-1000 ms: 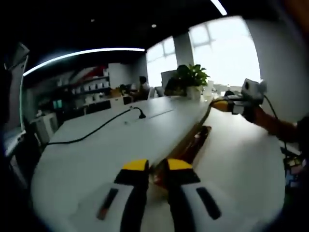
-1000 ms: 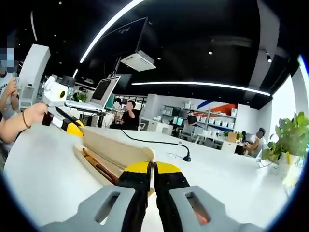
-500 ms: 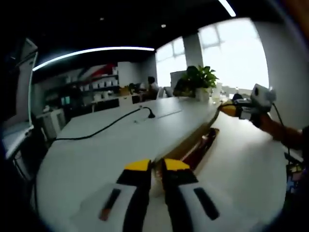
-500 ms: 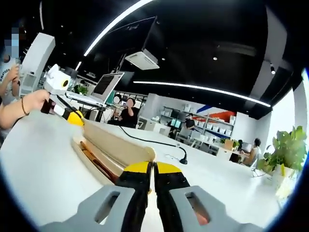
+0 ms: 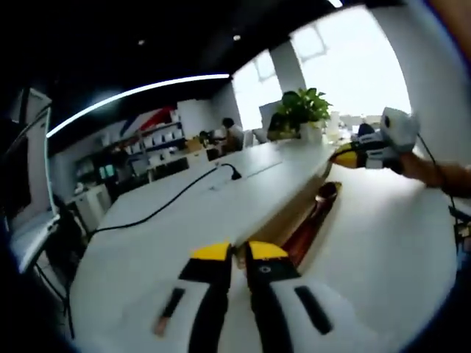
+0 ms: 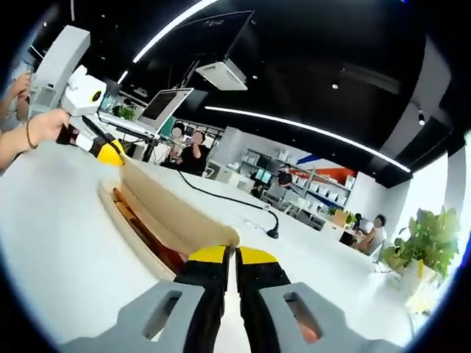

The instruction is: Arrange the utensils inside the cutlery case until each visible utensil rests in its matching compartment.

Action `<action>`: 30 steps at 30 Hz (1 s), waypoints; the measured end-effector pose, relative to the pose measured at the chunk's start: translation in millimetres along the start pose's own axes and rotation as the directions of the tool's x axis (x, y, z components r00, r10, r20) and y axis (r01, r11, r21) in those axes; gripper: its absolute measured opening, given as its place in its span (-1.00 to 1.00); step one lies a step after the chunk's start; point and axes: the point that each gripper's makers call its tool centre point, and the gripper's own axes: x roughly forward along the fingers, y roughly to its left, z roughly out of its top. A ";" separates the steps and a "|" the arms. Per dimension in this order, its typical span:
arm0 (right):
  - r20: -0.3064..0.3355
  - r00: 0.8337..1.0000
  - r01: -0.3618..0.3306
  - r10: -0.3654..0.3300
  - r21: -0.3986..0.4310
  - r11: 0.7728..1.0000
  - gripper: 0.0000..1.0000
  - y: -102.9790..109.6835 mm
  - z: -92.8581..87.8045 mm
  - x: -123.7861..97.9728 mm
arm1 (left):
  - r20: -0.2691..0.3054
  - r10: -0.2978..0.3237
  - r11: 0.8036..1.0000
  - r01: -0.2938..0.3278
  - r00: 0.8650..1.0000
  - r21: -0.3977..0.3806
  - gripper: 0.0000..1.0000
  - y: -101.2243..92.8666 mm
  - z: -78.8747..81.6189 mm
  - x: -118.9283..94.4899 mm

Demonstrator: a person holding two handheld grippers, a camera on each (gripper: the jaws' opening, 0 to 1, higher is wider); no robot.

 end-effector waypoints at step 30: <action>-0.074 0.997 0.015 -0.025 -0.137 0.990 -0.92 1.4 -15.0 1.0 | -0.006 0.002 0.995 -0.001 1.000 0.104 -0.85 -3.9 -3.9 4.6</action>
